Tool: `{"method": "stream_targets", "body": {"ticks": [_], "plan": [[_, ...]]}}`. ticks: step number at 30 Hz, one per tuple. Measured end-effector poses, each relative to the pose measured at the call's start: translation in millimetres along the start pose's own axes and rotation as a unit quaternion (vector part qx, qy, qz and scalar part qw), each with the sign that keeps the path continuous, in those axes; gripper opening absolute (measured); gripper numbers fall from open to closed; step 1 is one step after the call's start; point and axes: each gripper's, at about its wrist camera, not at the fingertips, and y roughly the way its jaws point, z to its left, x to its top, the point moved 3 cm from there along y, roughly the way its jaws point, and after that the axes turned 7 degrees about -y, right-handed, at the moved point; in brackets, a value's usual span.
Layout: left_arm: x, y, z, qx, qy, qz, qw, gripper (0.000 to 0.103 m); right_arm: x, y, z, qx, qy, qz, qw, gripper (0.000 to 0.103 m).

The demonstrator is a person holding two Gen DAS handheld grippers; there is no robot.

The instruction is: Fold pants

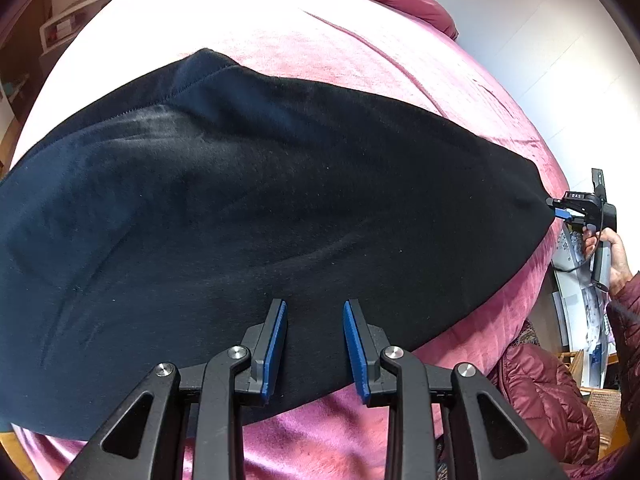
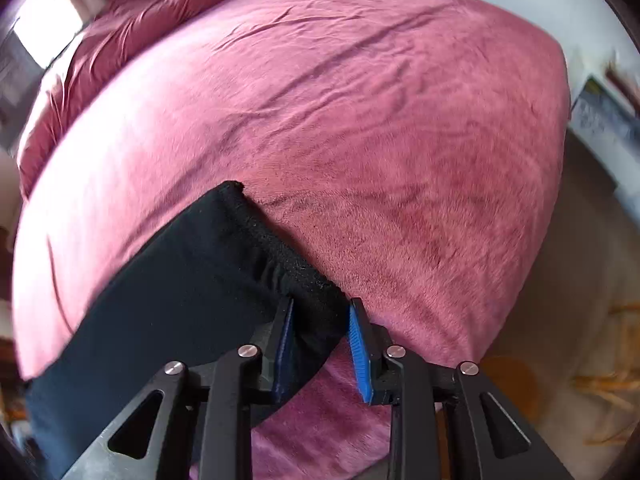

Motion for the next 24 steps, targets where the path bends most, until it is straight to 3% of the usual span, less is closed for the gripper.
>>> {"method": "stream_targets", "body": {"ticks": [4, 6, 8, 10, 14, 17, 20, 24], "plan": [[-0.1, -5.7, -3.1, 0.004, 0.005, -0.009, 0.9999, 0.030, 4.7, -31.5, -7.5, -0.013, -0.008, -0.042, 0.999, 0.039], [1.0, -9.5, -6.8, 0.003, 0.011, -0.019, 0.9997, 0.030, 12.4, -41.5, 1.7, 0.008, -0.024, -0.050, 0.998, 0.041], [3.4, -12.4, -11.7, 0.001, 0.015, -0.027, 0.9995, 0.030, 22.5, -40.3, 19.7, 0.028, -0.053, -0.042, 0.997, 0.047], [5.4, -10.9, -14.7, 0.001, 0.015, -0.028, 0.9995, 0.030, 32.1, -26.7, 41.5, 0.015, -0.085, -0.029, 0.996, 0.048], [4.1, -6.4, -18.0, 0.001, 0.011, -0.022, 0.9997, 0.030, 49.7, 7.8, 63.3, 0.000, -0.091, 0.003, 0.996, 0.047], [0.0, -2.1, -20.9, 0.010, 0.024, -0.020, 0.9995, 0.030, 53.6, 25.5, 75.0, -0.024, -0.119, 0.032, 0.992, 0.010], [0.2, -1.7, -19.7, 0.017, 0.030, -0.025, 0.9991, 0.030, 60.2, 9.0, 83.9, -0.031, -0.142, -0.007, 0.989, 0.007], [8.3, -3.4, -10.2, 0.018, 0.004, -0.042, 0.9990, 0.030, 73.6, -2.0, 79.4, -0.027, -0.116, -0.049, 0.992, 0.007]]}}
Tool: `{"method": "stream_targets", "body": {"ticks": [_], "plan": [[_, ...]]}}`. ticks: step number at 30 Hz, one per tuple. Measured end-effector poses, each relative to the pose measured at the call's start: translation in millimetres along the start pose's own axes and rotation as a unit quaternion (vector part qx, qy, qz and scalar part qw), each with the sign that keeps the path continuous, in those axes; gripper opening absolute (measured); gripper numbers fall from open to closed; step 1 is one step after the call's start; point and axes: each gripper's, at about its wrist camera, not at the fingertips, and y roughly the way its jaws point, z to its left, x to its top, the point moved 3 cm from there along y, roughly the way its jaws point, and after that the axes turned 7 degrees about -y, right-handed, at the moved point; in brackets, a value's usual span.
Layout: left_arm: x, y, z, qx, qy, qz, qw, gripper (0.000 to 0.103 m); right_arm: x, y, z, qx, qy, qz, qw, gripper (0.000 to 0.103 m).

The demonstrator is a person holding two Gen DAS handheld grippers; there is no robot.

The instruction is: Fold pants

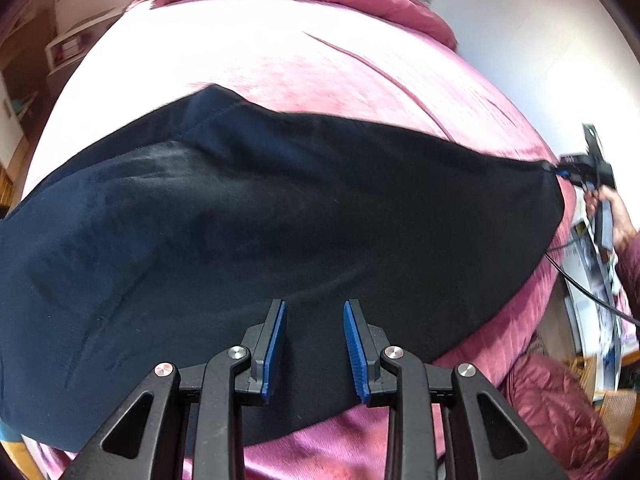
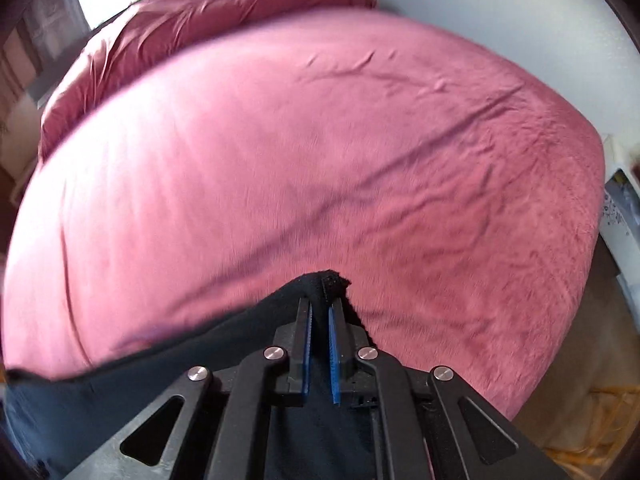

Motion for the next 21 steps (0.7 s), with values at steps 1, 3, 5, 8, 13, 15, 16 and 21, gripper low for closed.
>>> {"method": "stream_targets", "body": {"ticks": [1, 3, 5, 8, 13, 15, 16, 21], "plan": [[3.0, -1.0, 2.9, 0.002, -0.006, -0.005, 1.0000, 0.030, 3.3, 5.6, -0.5, -0.005, 0.002, -0.002, 1.000, 0.007], [7.0, -2.8, 7.5, 0.006, -0.018, -0.013, 0.9997, 0.030, 4.2, 22.2, 3.3, -0.008, 0.007, 0.011, 1.000, 0.007], [7.9, -2.1, 9.3, 0.008, -0.023, -0.012, 0.9996, 0.030, -0.3, 34.0, 6.6, -0.025, 0.006, 0.023, 0.999, 0.008], [5.0, -1.5, 10.7, 0.016, -0.022, -0.012, 0.9996, 0.030, -4.1, 45.1, 9.3, -0.019, 0.000, 0.029, 0.999, 0.015], [-3.1, -0.2, 13.4, 0.030, -0.016, -0.017, 0.9993, 0.031, -9.0, 2.0, -4.7, -0.003, 0.011, -0.006, 1.000, 0.038], [-2.2, -3.8, 22.0, 0.025, -0.025, -0.021, 0.9992, 0.031, -22.3, -17.8, -3.7, 0.025, 0.010, -0.005, 1.000, 0.038], [-2.2, -4.5, 23.9, 0.023, -0.030, -0.025, 0.9990, 0.031, -31.5, -25.9, 0.5, 0.036, 0.001, -0.002, 0.999, 0.038], [-8.2, -9.0, 32.9, 0.024, -0.032, -0.032, 0.9987, 0.031, -88.4, -48.1, 48.0, 0.080, -0.064, 0.020, 0.995, 0.038]]}}
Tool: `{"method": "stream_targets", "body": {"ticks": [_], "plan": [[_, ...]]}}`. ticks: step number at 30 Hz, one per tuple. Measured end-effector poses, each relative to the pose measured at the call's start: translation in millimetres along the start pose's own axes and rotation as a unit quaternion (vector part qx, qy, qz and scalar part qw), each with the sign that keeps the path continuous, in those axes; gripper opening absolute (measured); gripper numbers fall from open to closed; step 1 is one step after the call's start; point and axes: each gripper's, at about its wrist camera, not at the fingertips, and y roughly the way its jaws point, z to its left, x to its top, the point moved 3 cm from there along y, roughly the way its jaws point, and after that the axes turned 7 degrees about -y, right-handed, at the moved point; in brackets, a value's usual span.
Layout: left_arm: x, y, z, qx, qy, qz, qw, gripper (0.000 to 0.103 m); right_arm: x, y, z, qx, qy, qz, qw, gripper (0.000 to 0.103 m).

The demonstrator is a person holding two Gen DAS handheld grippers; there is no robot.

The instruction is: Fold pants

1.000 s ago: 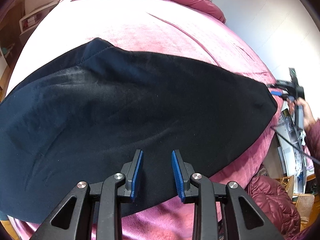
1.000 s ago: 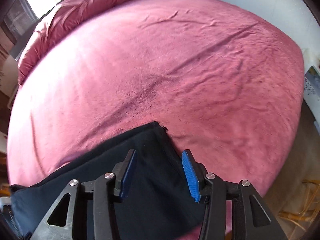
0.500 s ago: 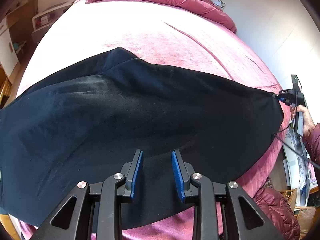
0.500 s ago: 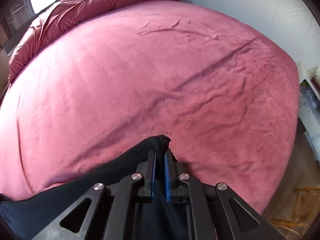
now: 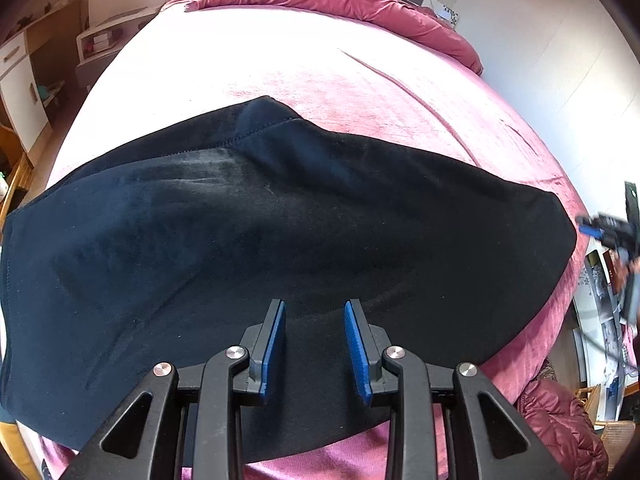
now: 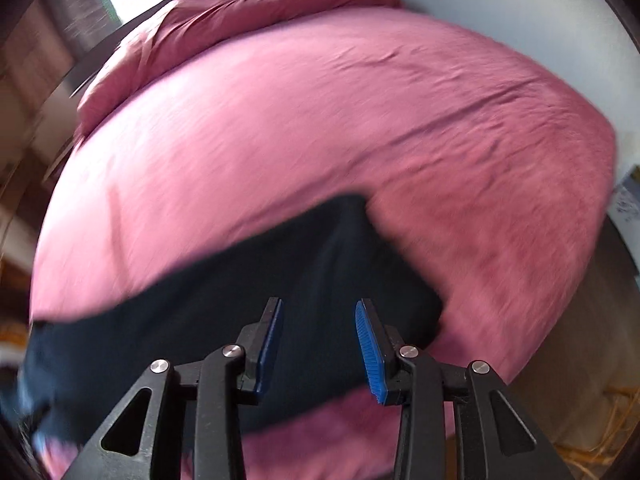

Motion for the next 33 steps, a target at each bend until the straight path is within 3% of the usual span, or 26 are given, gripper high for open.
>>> {"method": "stream_targets", "body": {"ticks": [4, 7, 11, 14, 20, 26, 30, 33], "plan": [[-5.2, -3.3, 10.4, 0.015, 0.000, -0.003, 0.9999, 0.031, -30.3, 21.2, 34.3, -0.004, -0.036, 0.031, 0.999, 0.038], [-12.5, -6.2, 25.2, 0.037, -0.009, 0.006, 0.9993, 0.031, -42.4, 48.2, 29.1, -0.049, -0.042, 0.058, 0.996, 0.035], [-22.9, -13.7, 44.2, 0.065, -0.017, -0.008, 0.9977, 0.031, -41.6, 47.2, 29.1, -0.066, -0.027, 0.050, 0.996, 0.035], [-29.2, -30.4, 55.6, 0.050, -0.038, -0.029, 0.9976, 0.040, -39.0, 28.6, 54.3, -0.077, -0.045, 0.029, 0.996, 0.037], [-34.8, -52.6, 76.0, 0.046, -0.068, -0.054, 0.9952, 0.044, -38.5, 17.0, 157.8, 0.038, -0.104, -0.003, 0.994, 0.037], [-39.1, -71.1, 86.4, 0.045, -0.081, -0.051, 0.9943, 0.044, -29.2, 34.4, 283.7, 0.177, -0.182, 0.013, 0.967, 0.037], [-36.4, -75.9, 84.5, 0.038, -0.058, -0.066, 0.9954, 0.044, -7.4, 35.9, 357.9, 0.236, -0.229, 0.015, 0.944, 0.037], [-24.8, -65.1, 83.0, 0.048, -0.030, -0.077, 0.9954, 0.044, 8.8, 47.0, 397.1, 0.254, -0.250, 0.026, 0.934, 0.037]]}}
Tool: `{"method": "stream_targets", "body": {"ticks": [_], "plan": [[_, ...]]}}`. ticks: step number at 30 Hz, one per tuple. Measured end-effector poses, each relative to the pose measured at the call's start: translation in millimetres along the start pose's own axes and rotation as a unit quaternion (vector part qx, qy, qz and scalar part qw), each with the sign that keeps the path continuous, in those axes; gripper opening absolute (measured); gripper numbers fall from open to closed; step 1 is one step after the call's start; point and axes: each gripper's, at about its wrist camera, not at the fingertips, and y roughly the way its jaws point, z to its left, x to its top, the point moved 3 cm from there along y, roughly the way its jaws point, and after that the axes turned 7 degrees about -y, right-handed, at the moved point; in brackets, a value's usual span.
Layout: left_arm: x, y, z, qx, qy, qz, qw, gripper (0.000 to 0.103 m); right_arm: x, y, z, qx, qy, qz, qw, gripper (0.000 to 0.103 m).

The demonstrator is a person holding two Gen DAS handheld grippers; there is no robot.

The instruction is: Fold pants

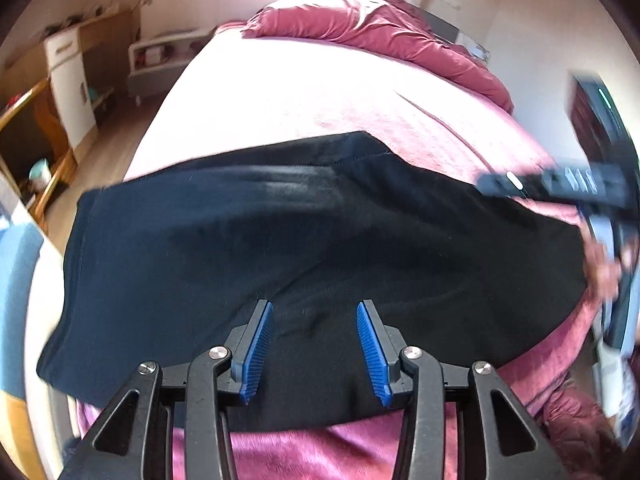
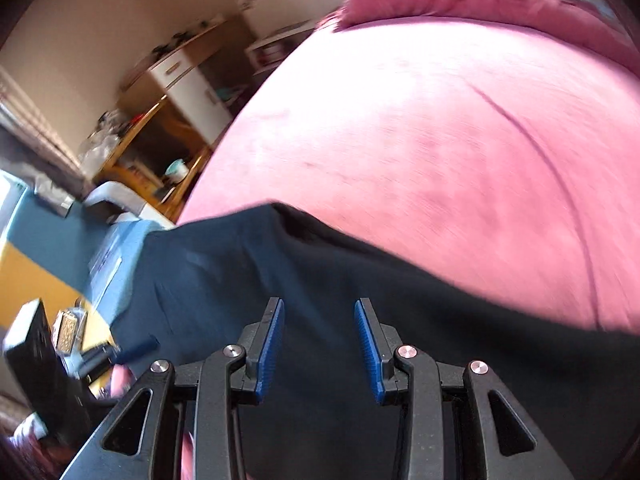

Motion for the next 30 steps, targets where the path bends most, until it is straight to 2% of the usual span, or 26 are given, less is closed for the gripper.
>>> {"method": "stream_targets", "body": {"ticks": [4, 9, 10, 11, 12, 15, 18, 22, 24, 28, 30], "plan": [[7.6, 10.6, 1.2, 0.003, 0.003, -0.009, 1.0000, 0.047, 37.3, 42.3, 9.6, 0.027, -0.004, 0.036, 0.999, 0.037], [14.2, 27.5, 9.5, -0.001, -0.019, 0.004, 0.9998, 0.052, 51.4, 87.5, 7.4, 0.044, -0.007, 0.091, 0.995, 0.037], [17.1, 32.0, 9.2, -0.002, -0.019, 0.005, 0.9998, 0.052, 53.9, 95.6, 8.2, 0.054, -0.006, 0.100, 0.994, 0.036], [17.6, 33.2, 9.7, -0.003, -0.021, 0.008, 0.9998, 0.053, 55.5, 98.7, 9.1, 0.063, -0.008, 0.105, 0.992, 0.025], [19.2, 35.6, 10.9, -0.004, -0.023, 0.010, 0.9997, 0.053, 58.5, 100.3, 12.5, 0.076, -0.015, 0.106, 0.991, 0.013], [21.3, 41.8, 16.2, -0.002, -0.028, 0.015, 0.9995, 0.053, 72.6, 103.3, 32.4, 0.074, -0.052, 0.101, 0.991, 0.008], [23.6, 47.7, 19.9, -0.004, -0.035, 0.017, 0.9992, 0.053, 80.3, 101.0, 22.4, 0.052, -0.060, 0.088, 0.993, 0.007], [20.8, 52.5, 22.9, 0.002, -0.037, 0.016, 0.9992, 0.053, 79.0, 136.9, 12.9, 0.023, -0.062, 0.114, 0.991, 0.007], [19.9, 54.1, 22.2, 0.008, -0.029, 0.012, 0.9995, 0.053, 77.6, 145.1, 11.6, 0.021, -0.060, 0.109, 0.992, 0.007], [19.1, 47.6, 19.7, 0.012, -0.026, 0.019, 0.9994, 0.053, 79.4, 126.5, 8.5, 0.039, -0.037, 0.091, 0.994, 0.007], [22.4, 45.3, 21.2, 0.005, -0.030, 0.019, 0.9994, 0.053, 78.2, 101.4, 11.3, 0.042, -0.028, 0.064, 0.997, 0.014]]}}
